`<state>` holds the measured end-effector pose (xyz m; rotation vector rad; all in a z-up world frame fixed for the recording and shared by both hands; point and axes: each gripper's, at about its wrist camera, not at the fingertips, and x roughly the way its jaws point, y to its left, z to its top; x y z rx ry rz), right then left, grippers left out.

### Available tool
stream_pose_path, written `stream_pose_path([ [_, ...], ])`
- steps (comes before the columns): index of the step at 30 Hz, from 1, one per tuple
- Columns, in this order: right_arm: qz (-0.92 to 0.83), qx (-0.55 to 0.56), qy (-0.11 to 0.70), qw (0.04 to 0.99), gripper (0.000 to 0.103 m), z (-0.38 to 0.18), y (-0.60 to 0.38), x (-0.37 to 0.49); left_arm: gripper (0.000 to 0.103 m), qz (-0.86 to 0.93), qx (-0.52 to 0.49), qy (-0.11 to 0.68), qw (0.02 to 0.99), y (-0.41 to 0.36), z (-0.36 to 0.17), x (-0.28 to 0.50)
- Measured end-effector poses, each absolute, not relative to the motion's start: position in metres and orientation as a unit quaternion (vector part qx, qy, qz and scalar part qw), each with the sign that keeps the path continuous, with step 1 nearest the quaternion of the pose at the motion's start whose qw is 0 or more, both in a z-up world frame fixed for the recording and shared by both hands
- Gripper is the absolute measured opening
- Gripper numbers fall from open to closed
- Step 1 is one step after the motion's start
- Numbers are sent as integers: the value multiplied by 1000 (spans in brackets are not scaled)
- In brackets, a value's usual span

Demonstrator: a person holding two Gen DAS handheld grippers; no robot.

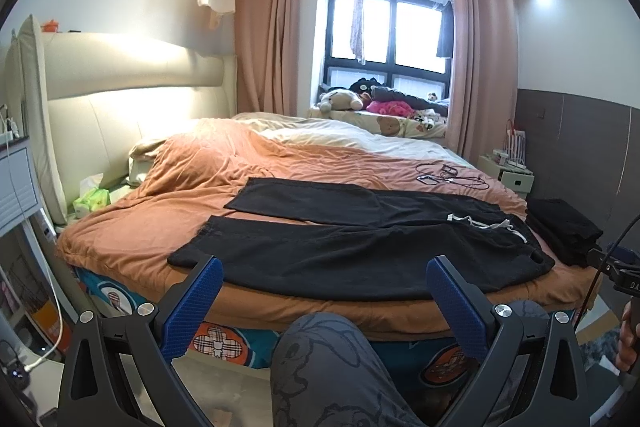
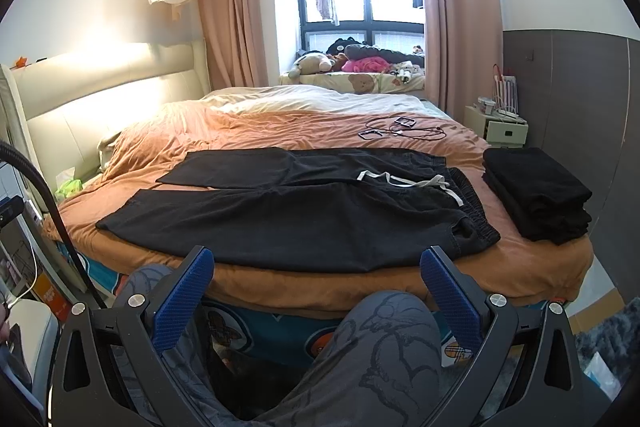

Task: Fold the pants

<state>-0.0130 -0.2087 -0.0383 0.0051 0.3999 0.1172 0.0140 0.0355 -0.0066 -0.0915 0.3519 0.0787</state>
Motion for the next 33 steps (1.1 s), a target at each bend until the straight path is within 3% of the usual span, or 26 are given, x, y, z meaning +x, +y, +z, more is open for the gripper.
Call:
stream_pose_path([
  [33, -17, 71, 268, 961, 103, -43, -252, 94, 103, 97, -119, 271, 950, 102, -67, 133],
])
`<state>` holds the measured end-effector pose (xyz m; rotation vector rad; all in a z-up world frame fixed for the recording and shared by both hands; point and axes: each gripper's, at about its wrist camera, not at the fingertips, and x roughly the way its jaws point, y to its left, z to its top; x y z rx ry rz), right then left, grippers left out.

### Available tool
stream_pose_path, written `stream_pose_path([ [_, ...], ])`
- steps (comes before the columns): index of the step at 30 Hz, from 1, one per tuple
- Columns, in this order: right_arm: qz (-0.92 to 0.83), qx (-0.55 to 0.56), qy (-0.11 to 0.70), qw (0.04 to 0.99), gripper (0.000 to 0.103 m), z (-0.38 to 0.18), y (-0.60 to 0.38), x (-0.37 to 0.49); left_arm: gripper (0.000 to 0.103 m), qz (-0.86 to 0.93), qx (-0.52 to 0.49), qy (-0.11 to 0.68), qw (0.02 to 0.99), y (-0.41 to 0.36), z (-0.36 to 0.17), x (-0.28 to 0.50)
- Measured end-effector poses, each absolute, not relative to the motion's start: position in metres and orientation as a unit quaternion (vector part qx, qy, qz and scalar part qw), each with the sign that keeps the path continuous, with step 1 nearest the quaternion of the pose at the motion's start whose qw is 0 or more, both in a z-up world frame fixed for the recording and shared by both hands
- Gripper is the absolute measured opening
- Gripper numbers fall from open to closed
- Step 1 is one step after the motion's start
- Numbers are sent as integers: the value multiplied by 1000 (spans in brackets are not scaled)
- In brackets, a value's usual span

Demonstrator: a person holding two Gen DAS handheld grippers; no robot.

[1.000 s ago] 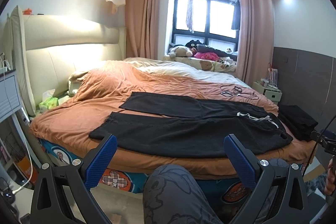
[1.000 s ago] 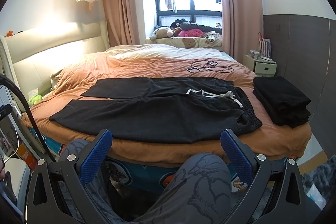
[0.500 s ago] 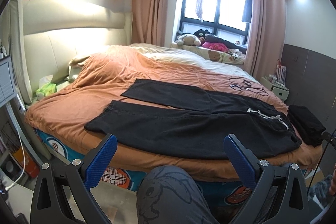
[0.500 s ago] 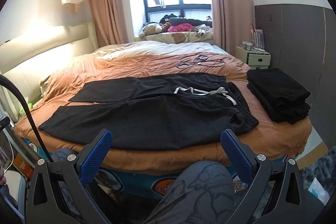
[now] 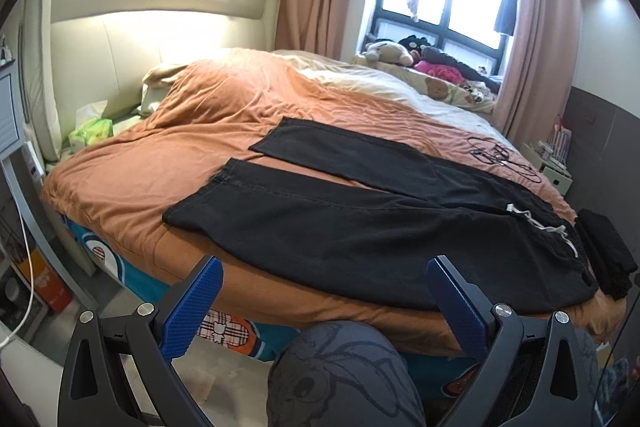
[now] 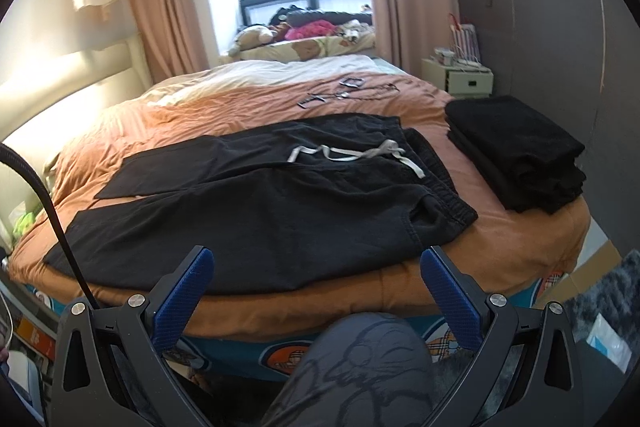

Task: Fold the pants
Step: 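Move both tools down toward the pants, left to a leg hem, right to the waistband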

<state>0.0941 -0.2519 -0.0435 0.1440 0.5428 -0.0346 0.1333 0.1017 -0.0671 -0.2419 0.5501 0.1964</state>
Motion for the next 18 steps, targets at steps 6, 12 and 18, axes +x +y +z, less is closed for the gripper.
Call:
stream_pose_path([
  [6, -42, 102, 284, 952, 103, -44, -270, 110, 103, 117, -148, 287, 939, 129, -83, 153],
  [12, -54, 140, 296, 943, 103, -46, -286, 120, 93, 134, -166, 306, 928, 153, -100, 170],
  [18, -52, 200, 310, 928, 92, -58, -319, 135, 87, 154, -197, 327, 911, 176, -120, 186],
])
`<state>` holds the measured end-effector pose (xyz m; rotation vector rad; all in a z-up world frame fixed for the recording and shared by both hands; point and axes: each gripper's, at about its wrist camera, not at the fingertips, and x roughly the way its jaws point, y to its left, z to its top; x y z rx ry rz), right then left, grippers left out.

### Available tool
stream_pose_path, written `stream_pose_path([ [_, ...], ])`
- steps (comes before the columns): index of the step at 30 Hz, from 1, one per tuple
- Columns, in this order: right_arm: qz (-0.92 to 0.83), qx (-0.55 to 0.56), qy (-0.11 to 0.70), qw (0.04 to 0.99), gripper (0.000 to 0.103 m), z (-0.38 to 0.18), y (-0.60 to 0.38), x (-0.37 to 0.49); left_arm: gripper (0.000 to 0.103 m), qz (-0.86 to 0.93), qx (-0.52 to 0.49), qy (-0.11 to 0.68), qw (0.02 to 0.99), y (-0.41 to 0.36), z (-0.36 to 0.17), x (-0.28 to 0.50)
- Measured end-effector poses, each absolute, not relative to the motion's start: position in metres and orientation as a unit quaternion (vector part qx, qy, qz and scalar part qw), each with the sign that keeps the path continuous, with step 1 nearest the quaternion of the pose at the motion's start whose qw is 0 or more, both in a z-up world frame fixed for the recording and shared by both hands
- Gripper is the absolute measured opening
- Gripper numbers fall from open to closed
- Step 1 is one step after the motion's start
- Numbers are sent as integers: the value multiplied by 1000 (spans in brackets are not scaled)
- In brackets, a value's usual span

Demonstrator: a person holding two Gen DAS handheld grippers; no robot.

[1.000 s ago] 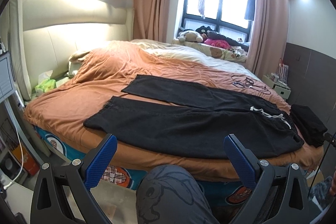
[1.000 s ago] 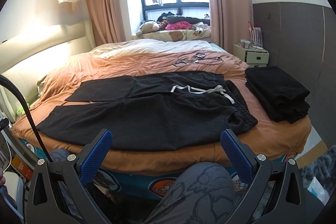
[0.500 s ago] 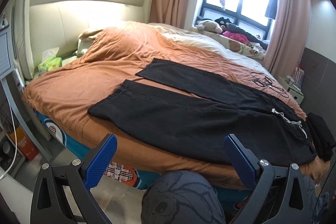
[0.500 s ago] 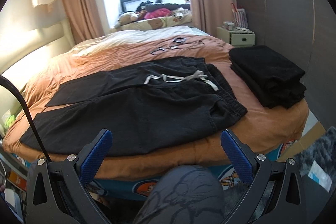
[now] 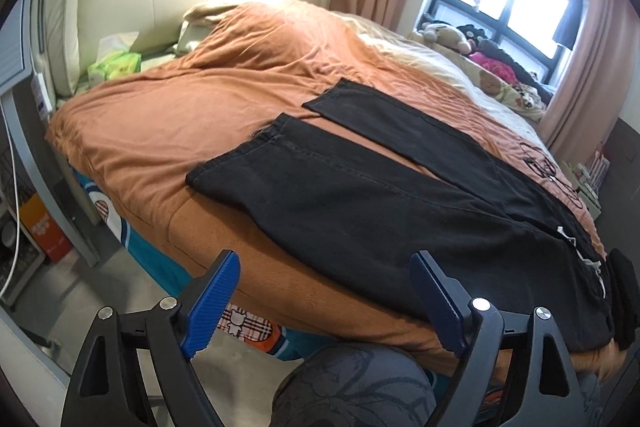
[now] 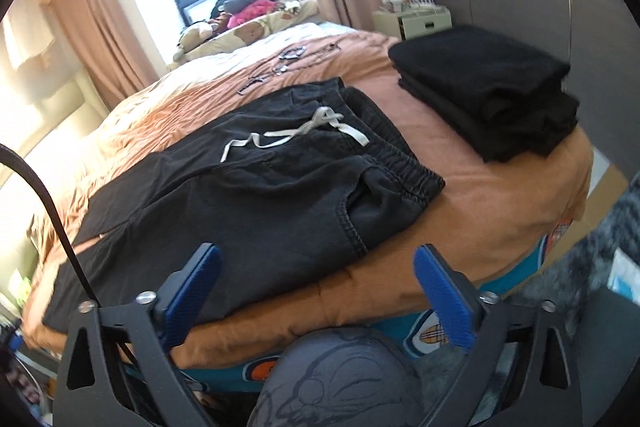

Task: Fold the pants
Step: 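Move both tools down toward the pants, left to a leg hem, right to the waistband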

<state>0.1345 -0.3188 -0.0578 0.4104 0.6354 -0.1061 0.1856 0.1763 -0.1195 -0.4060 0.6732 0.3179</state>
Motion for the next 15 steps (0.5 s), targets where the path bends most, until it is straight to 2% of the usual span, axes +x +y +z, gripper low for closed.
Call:
stream_pose_path([
  [8, -47, 270, 337, 901, 77, -80, -362, 157, 85, 161, -227, 349, 895, 201, -142, 211],
  [10, -47, 281, 344, 895, 77, -85, -372, 164, 82, 159, -241, 353, 890, 207, -149, 218],
  [13, -39, 298, 352, 887, 71, -91, -387, 173, 73, 160, -264, 364, 879, 219, -160, 227],
  [15, -35, 309, 355, 882, 70, -94, -396, 178, 66, 159, -286, 370, 870, 228, -168, 233],
])
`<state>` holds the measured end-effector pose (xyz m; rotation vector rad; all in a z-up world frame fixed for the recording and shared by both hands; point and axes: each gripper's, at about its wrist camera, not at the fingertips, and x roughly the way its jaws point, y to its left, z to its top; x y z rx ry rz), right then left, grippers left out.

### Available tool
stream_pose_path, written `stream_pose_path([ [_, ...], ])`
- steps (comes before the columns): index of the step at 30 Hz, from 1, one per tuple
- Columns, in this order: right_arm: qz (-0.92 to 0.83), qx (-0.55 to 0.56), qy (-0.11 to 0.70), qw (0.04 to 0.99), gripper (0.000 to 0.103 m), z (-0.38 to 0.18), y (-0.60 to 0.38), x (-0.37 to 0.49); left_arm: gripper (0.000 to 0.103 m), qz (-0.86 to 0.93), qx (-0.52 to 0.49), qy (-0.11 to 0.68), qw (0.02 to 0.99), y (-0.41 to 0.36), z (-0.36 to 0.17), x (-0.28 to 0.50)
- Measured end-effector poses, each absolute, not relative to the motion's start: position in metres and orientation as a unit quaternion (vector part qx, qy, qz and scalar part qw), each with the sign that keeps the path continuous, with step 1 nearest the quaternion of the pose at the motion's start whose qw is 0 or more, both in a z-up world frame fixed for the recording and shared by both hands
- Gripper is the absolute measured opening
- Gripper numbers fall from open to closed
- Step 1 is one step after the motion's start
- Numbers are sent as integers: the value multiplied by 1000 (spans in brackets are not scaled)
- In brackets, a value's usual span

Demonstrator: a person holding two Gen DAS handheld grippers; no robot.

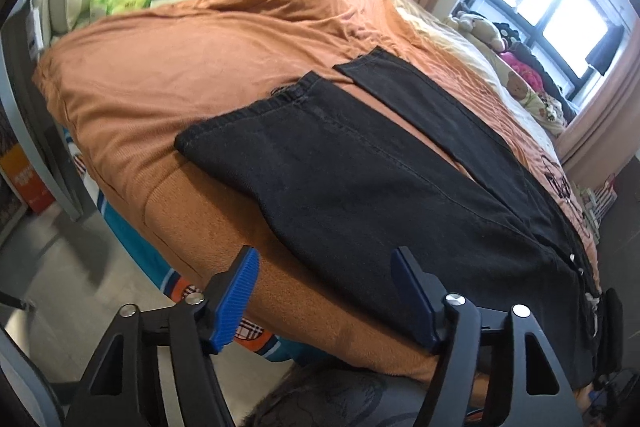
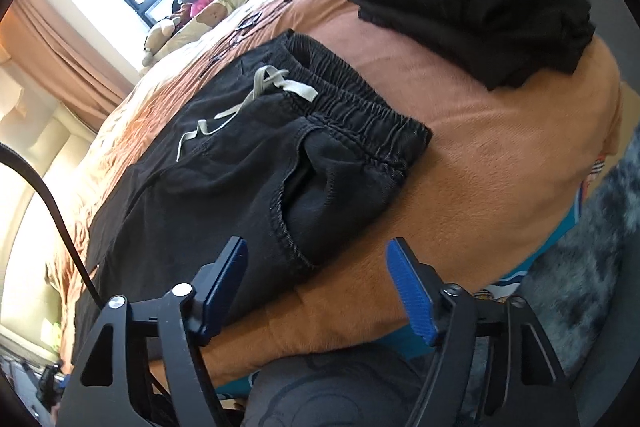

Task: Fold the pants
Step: 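Move both tools down toward the pants, left to a leg hem, right to the waistband, then grasp the leg hem with the left tool while the right tool grasps the waistband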

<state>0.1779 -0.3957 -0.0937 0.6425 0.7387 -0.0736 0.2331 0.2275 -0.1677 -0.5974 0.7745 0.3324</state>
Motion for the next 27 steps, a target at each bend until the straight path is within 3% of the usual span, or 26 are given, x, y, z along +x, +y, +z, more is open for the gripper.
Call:
stream_pose_path([
  [14, -52, 354, 356, 863, 70, -105, -430, 188, 62, 176, -356, 369, 840, 279, -199, 264],
  [16, -52, 365, 351, 861, 70, -106, -433, 191, 52, 188, -356, 368, 838, 287, -200, 269],
  [21, -51, 391, 334, 856, 70, -111, -442, 195, 13, 211, -366, 367, 829, 307, -197, 279],
  [23, -50, 396, 330, 856, 69, -111, -442, 199, 8, 215, -367, 360, 830, 310, -193, 279],
  [27, -45, 412, 324, 850, 58, -114, -448, 200, 6, 221, -363, 351, 835, 312, -186, 277],
])
